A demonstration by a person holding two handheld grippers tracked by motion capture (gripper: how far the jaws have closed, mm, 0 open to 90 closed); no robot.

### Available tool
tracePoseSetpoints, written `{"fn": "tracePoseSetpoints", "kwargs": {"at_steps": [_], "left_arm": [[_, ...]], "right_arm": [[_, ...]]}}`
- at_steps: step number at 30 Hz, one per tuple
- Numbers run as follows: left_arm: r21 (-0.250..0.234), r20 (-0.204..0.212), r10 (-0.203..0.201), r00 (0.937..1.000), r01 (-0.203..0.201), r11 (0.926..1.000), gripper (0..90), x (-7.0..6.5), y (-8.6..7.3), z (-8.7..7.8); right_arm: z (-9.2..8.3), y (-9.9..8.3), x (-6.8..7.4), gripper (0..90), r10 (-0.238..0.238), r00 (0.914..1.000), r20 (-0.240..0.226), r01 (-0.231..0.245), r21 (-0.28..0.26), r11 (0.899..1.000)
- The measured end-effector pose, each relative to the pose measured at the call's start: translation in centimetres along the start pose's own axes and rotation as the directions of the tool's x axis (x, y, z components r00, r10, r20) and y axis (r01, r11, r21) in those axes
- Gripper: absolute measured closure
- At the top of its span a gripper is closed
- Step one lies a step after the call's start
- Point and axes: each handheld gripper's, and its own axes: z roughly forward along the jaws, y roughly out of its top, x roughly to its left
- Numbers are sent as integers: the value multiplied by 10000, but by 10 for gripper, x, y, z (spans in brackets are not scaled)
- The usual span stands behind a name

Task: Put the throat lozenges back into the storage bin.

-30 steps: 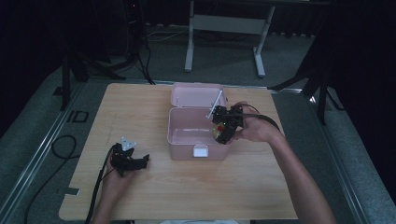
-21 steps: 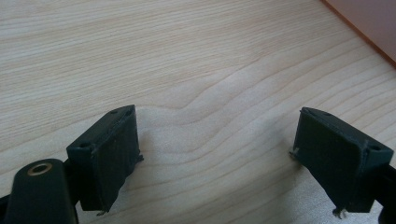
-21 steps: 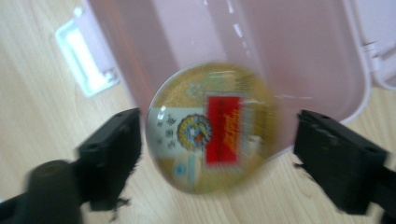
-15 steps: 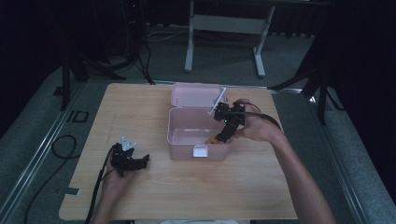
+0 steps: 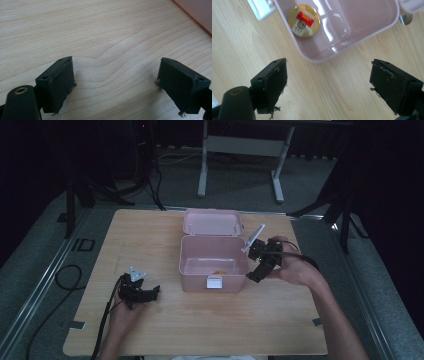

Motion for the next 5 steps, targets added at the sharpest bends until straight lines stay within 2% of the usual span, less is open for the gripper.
{"fn": "tracePoseSetpoints", "kwargs": {"at_steps": [5], "left_arm": [[-17,-10,12,10000,-12,10000,144,0,0,0]], "right_arm": [[8,-15,7,143,230,9997,61,-230,-39,9997]]}}
